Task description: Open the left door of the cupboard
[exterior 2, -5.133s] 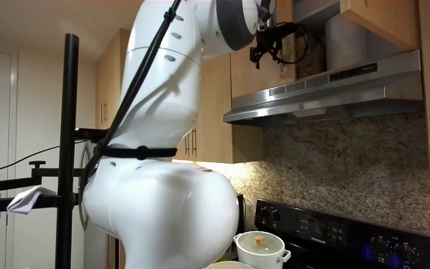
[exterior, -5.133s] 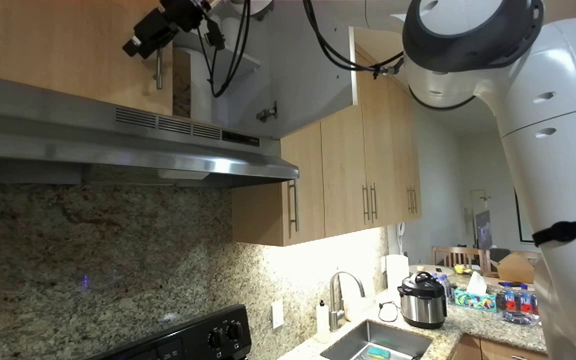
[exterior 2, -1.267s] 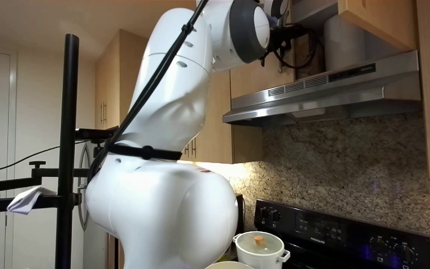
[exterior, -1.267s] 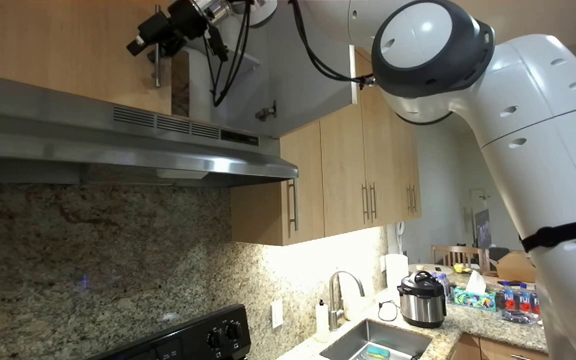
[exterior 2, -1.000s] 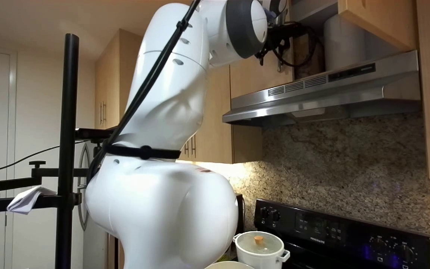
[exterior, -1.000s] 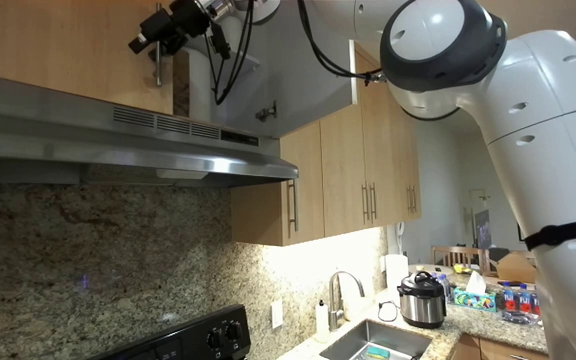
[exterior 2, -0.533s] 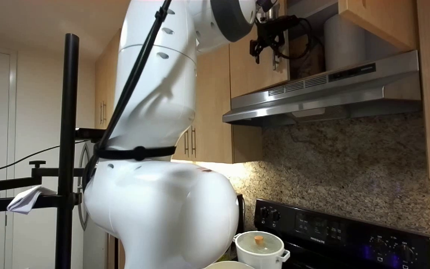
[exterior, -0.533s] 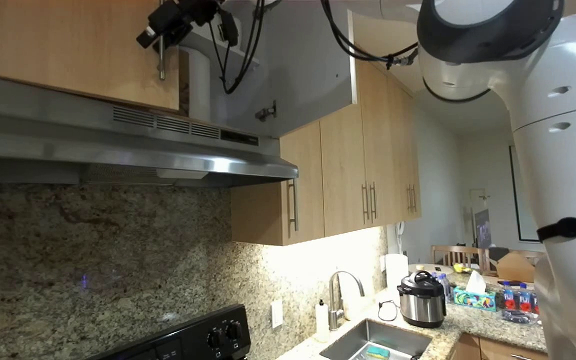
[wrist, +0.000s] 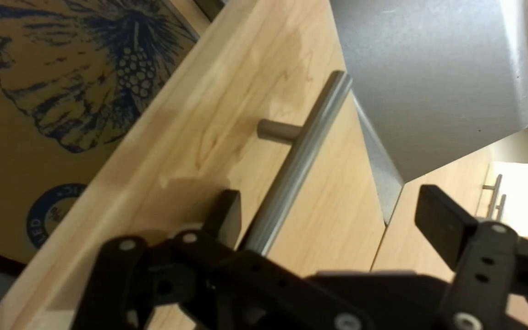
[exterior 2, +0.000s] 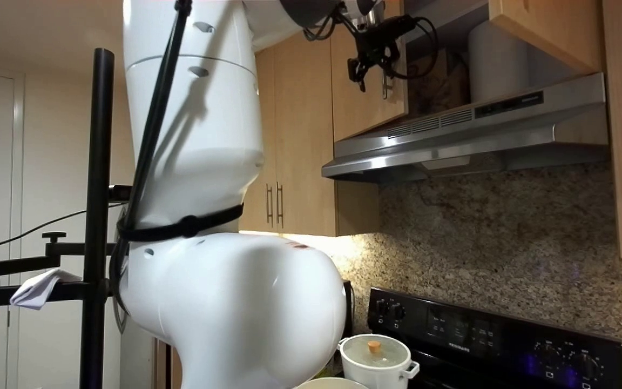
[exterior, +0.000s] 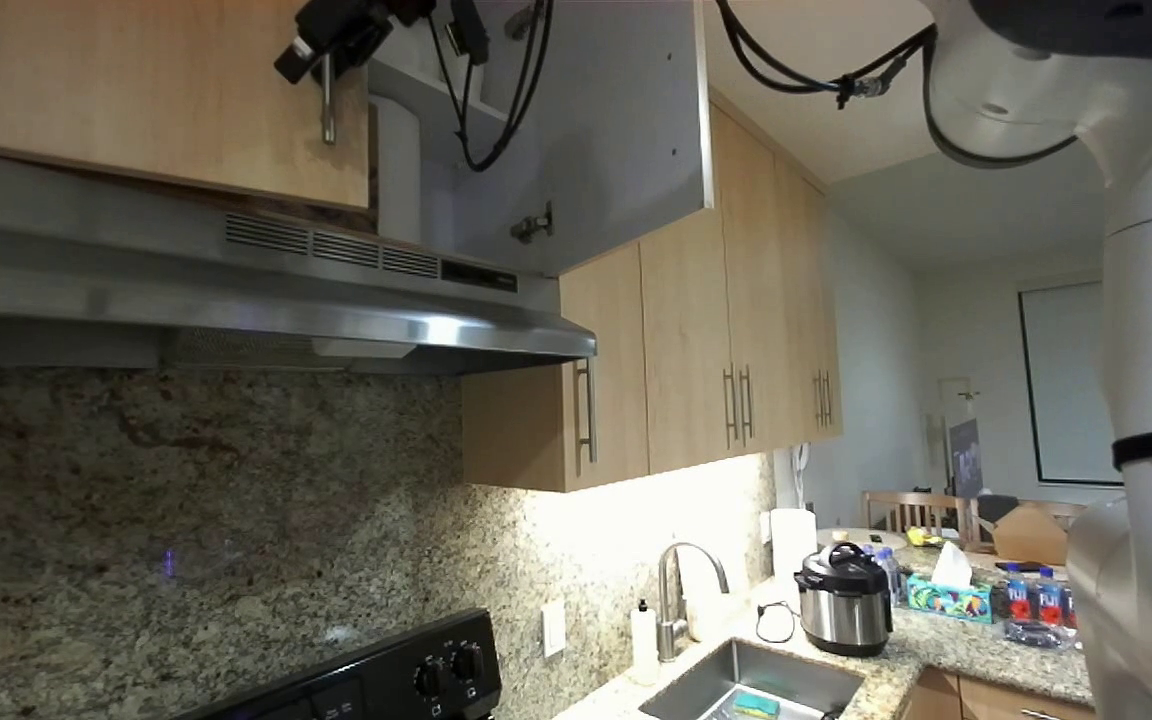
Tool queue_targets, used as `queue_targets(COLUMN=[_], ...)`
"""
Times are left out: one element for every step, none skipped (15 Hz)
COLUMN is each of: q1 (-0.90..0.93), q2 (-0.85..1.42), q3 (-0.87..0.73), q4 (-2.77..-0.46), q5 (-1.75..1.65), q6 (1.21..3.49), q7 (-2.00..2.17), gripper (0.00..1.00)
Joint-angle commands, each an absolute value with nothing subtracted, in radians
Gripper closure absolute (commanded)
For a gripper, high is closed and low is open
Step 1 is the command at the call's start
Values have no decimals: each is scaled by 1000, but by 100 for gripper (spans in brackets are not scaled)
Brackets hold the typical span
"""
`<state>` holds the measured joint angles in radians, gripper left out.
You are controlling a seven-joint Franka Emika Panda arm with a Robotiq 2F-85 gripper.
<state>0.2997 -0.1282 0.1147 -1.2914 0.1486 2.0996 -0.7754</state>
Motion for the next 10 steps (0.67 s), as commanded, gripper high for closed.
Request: queue_targets(q1=[340, 337, 333, 329, 323, 319, 310, 304, 295, 286], q2=[-247, -264, -282, -300, -317, -335, -344, -360, -371, -384], q3=[195, 207, 220, 234, 250, 266, 286, 302, 322, 341], q4=[-1447, -1476, -1504, -1531, -1552, -1576, -1582, -1600, -1606, -1617], q5=[82, 58, 30, 0, -35, -68, -104, -138, -173, -205], q6=[2258, 2284, 2309, 2327, 2344, 2355, 2356, 2360, 2355, 2349], q7=[-689, -656, -616, -575, -526, -480, -427, -378, -328, -278], gripper=[0, 0, 0, 0, 0, 0, 0, 0, 0, 0])
